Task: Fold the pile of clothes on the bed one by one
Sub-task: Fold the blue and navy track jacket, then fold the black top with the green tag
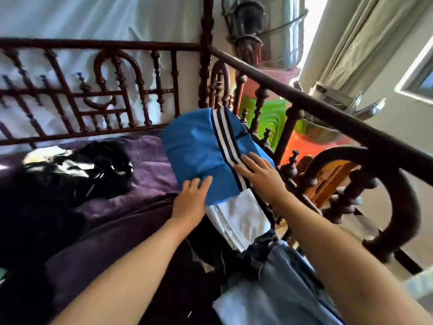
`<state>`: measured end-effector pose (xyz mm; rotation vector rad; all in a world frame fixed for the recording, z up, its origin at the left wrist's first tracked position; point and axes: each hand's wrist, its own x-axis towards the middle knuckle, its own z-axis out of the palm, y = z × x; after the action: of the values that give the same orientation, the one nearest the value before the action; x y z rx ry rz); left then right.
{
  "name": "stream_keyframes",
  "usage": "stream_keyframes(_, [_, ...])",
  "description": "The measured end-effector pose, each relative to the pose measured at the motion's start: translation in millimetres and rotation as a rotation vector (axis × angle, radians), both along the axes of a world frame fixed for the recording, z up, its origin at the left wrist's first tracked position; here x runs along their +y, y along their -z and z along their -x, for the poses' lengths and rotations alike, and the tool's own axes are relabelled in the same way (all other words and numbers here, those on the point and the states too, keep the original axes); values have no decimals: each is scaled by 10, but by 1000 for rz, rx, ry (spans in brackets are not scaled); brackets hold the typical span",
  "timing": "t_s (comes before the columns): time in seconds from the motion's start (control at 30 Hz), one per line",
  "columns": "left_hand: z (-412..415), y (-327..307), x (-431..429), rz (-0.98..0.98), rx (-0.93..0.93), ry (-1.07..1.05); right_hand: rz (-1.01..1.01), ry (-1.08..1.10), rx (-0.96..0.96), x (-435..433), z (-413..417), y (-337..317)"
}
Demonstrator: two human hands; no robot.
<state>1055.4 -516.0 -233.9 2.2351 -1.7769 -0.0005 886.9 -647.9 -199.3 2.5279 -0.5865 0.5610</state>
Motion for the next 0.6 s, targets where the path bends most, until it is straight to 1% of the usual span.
stream_keyframes(0.07, [182,427,-146,-285,109,115,-291,241,355,-49,333,459])
stream_keyframes(0.1, [250,618,-185,-410,137,154,-436,355,519,-46,483,695])
stream_keyframes(0.13, [302,785,-209,-509,128,182,-550,446,648,-33,596,899])
stream_keyframes(0.17, [342,921,-222,-582,99,202,-629,493,729,0,667,1068])
stream_keyframes(0.2, [365,1025,-233,-621,78,213,-671,502,768,42,694,1202])
stream_keyframes(0.33, [313,1173,-277,-650,76,222,-732,458,667,105,544,1399])
stream_keyframes(0.4, [254,1164,-281,-638,96,223,-760,497,633,80,415,1371])
stream_keyframes(0.5, [139,1072,-176,-624,128,212,-642,547,608,103,163,1280])
stream_keyframes(0.6, [-77,893,8,-573,112,159,-563,537,554,234,-133,1111])
